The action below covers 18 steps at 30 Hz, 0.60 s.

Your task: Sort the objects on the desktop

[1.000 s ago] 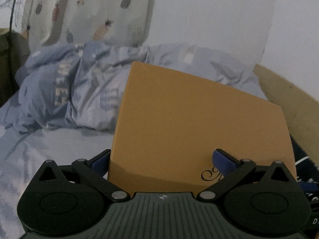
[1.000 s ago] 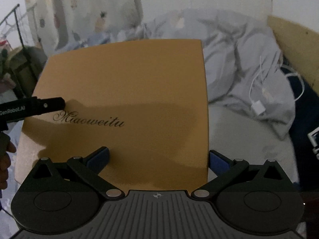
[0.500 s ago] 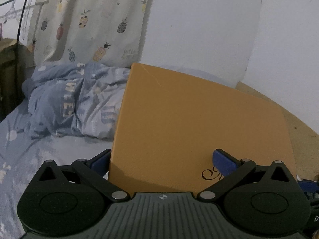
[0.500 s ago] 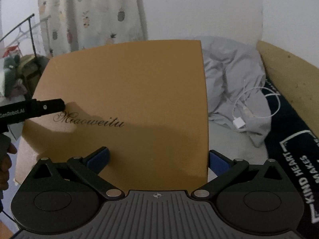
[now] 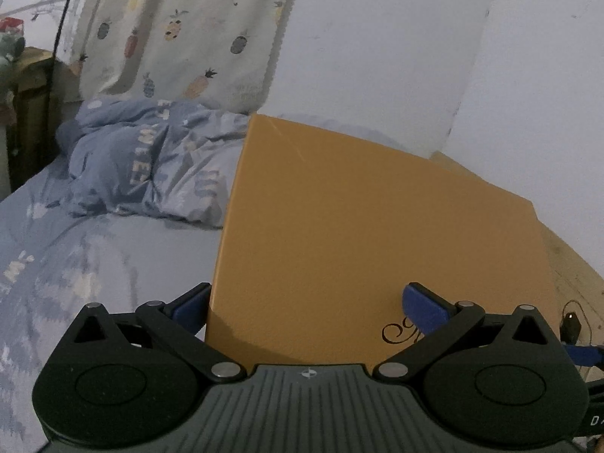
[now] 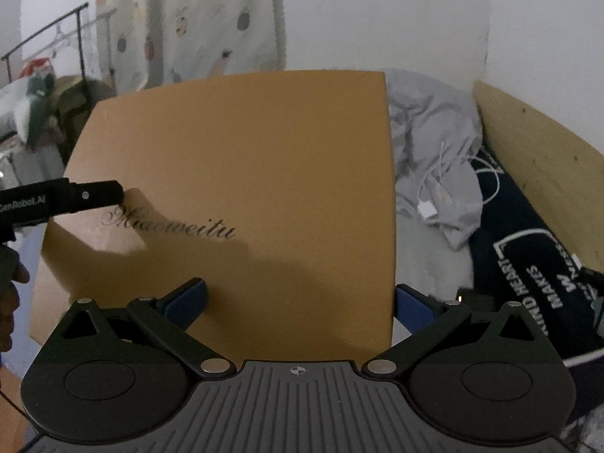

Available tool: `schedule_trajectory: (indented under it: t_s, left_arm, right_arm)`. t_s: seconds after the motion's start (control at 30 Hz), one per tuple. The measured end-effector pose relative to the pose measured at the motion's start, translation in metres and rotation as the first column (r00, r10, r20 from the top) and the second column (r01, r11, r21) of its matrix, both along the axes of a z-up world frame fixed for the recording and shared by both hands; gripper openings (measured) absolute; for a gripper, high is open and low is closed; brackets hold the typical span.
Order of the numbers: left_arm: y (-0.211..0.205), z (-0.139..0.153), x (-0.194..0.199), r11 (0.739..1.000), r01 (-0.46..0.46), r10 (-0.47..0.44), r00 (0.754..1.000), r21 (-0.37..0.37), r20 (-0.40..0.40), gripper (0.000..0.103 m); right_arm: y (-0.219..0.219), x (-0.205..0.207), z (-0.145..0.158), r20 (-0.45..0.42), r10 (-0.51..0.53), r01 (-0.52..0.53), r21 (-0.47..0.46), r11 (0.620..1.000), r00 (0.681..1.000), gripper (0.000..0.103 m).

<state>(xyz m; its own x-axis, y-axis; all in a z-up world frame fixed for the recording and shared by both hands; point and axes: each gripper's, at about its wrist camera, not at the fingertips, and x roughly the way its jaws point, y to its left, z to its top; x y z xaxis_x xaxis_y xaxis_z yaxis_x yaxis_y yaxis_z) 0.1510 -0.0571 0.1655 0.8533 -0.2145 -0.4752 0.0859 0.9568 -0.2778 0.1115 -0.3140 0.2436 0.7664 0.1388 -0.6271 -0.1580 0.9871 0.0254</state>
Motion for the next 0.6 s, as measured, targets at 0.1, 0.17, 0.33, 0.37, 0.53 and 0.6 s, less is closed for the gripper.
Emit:
schedule_trajectory:
  t_s: [0.1,0.17,0.33,0.37,0.53,0.6]
  left_arm:
    - [0.005,-0.011,-0.011,1.000,-0.009,0.009,1.000,0.002,-0.021,0.103]
    - [0.008,-0.020,-0.016,1.000,-0.017,0.017,0.999,0.007,-0.041,0.103]
    - [0.017,-0.037,-0.030,0.999,-0.029,0.030,0.995,0.015,-0.090,0.103]
    - [0.017,-0.038,-0.034,0.999,-0.030,0.032,0.995,0.016,-0.096,0.103]
    - [0.024,-0.056,-0.040,1.000,-0.030,0.031,0.990,0.010,-0.136,0.103]
    - [0.025,-0.063,-0.041,1.000,-0.030,0.030,0.988,0.008,-0.153,0.103]
  right_arm:
    - [0.003,-0.016,-0.012,-0.024,0.009,-0.009,-0.002,1.000,1.000,0.103]
    - [0.006,-0.025,-0.021,-0.046,0.018,-0.018,0.000,1.000,0.999,0.103]
    - [0.016,-0.041,-0.044,-0.104,0.041,-0.041,0.001,0.999,0.994,0.103]
    - [0.018,-0.044,-0.048,-0.115,0.044,-0.044,0.000,0.999,0.992,0.103]
    - [0.028,-0.056,-0.068,-0.168,0.054,-0.057,-0.015,0.998,0.984,0.103]
    - [0.031,-0.060,-0.075,-0.187,0.057,-0.063,-0.022,0.998,0.981,0.103]
